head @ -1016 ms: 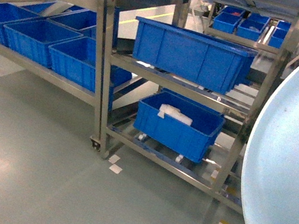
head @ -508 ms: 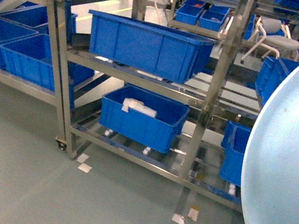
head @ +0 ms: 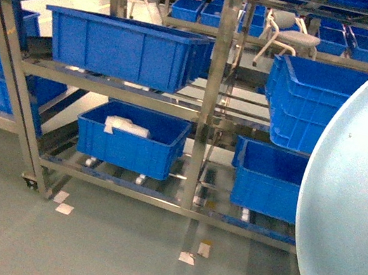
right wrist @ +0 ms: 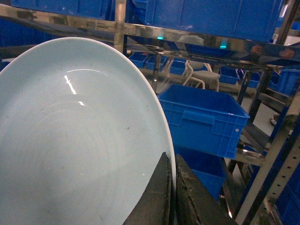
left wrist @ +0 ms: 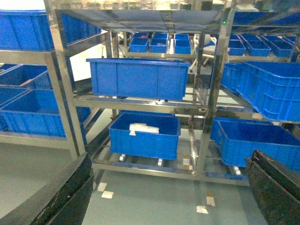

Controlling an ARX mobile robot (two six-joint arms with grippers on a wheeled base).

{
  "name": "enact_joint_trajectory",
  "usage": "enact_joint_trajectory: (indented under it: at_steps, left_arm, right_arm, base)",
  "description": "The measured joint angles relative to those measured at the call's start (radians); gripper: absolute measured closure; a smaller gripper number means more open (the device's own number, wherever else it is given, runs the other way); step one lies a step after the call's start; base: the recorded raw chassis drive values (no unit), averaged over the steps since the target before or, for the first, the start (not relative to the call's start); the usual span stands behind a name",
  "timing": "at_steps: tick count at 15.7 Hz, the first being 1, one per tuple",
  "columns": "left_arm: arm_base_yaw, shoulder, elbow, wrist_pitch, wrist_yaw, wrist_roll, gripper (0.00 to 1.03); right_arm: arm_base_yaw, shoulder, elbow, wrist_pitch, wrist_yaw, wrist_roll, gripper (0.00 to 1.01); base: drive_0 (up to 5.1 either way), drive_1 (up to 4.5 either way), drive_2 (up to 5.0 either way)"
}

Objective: Place blue tray on left shelf second layer neatly

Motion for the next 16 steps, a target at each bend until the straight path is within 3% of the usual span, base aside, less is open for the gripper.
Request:
enact_joint_trajectory:
  at_steps: [16]
  left_arm:
    - [0.000, 0.000, 0.000, 0.000, 0.000, 0.000, 0.05]
  right_arm:
    - [0.000, 0.000, 0.000, 0.000, 0.000, 0.000, 0.99]
  base:
    - [-1.5, -1.46, -1.5]
